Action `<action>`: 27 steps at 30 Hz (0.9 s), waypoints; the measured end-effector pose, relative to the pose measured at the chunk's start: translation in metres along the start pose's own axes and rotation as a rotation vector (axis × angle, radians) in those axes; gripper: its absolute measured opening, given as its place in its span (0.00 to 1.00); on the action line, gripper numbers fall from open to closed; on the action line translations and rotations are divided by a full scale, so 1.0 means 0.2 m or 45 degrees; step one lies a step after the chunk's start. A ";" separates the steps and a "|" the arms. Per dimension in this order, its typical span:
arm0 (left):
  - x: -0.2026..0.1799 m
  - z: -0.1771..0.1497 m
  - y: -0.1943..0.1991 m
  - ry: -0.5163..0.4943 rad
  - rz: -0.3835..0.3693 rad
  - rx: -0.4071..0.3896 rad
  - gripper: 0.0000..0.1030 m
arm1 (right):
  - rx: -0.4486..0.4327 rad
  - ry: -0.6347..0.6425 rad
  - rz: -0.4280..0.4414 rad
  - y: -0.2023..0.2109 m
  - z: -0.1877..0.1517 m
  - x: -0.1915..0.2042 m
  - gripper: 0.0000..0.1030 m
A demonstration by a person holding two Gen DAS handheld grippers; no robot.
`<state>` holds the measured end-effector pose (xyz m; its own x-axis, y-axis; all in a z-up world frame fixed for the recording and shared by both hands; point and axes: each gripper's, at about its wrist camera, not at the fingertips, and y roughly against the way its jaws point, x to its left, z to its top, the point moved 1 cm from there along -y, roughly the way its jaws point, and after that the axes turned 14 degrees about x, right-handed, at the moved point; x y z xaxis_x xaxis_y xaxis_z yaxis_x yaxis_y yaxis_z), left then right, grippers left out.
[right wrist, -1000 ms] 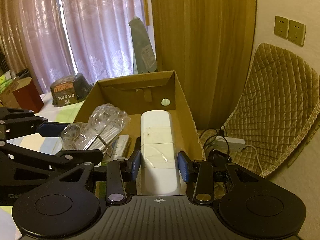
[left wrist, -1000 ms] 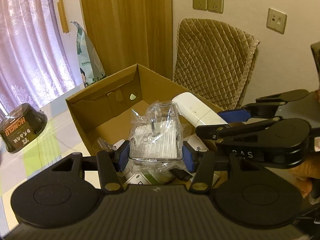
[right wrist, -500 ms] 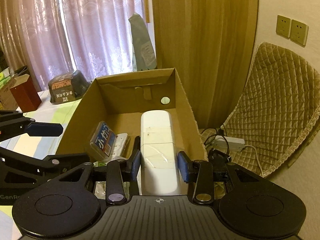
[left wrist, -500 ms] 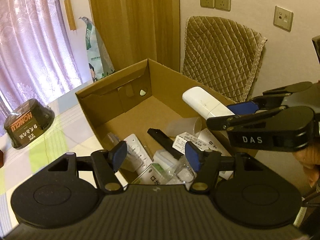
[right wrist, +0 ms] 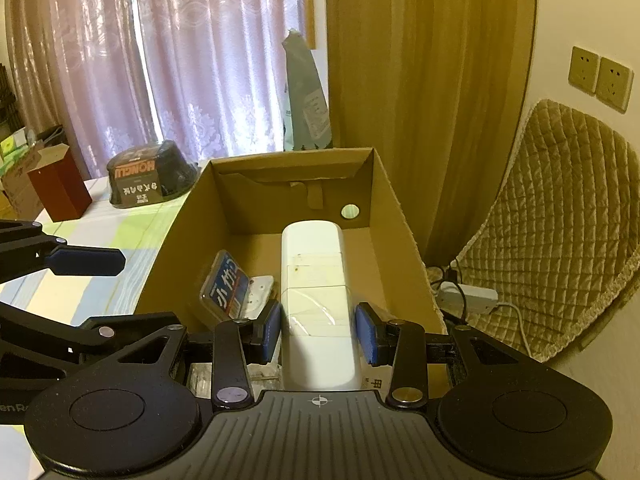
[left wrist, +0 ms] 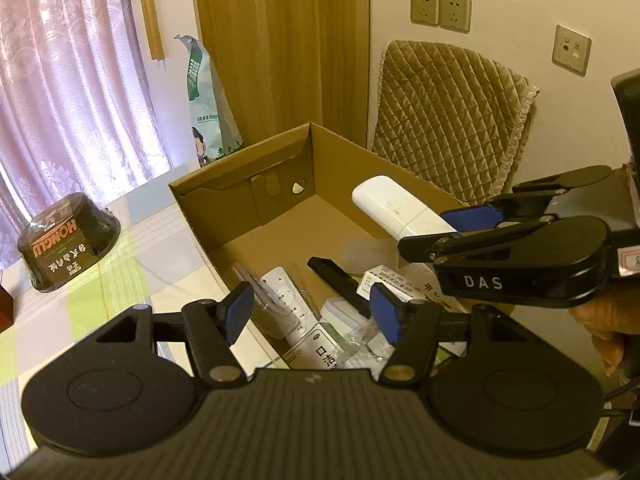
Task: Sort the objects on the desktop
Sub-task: 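Lower and release the bagged rack with left tool while right tool releases white device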
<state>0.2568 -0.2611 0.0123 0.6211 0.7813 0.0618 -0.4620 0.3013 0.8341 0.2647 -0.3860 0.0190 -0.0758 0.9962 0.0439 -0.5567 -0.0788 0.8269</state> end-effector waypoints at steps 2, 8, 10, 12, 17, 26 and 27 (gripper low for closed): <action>0.01 0.00 0.00 0.004 -0.001 -0.001 0.58 | -0.003 0.006 0.000 0.00 0.01 0.01 0.38; 0.02 -0.01 0.00 0.012 0.001 0.000 0.58 | -0.008 0.011 0.001 -0.01 0.02 0.02 0.38; 0.03 -0.02 0.00 0.014 0.002 0.001 0.58 | -0.010 0.013 0.000 -0.02 0.03 0.02 0.38; 0.03 -0.02 0.00 0.015 0.003 0.004 0.58 | -0.017 0.009 -0.003 -0.02 0.03 0.02 0.38; 0.04 -0.03 0.00 0.021 0.009 0.009 0.59 | -0.031 0.006 0.000 -0.03 0.03 0.02 0.47; 0.05 -0.08 0.01 0.058 0.007 0.022 0.60 | -0.089 -0.038 -0.015 0.04 -0.02 -0.01 0.77; 0.05 -0.08 0.02 0.068 0.006 0.023 0.61 | -0.087 -0.046 -0.014 0.05 -0.03 -0.02 0.77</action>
<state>0.2510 -0.2421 0.0074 0.5842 0.8108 0.0368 -0.4531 0.2881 0.8436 0.2549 -0.3903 0.0232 -0.0399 0.9976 0.0563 -0.6125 -0.0689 0.7874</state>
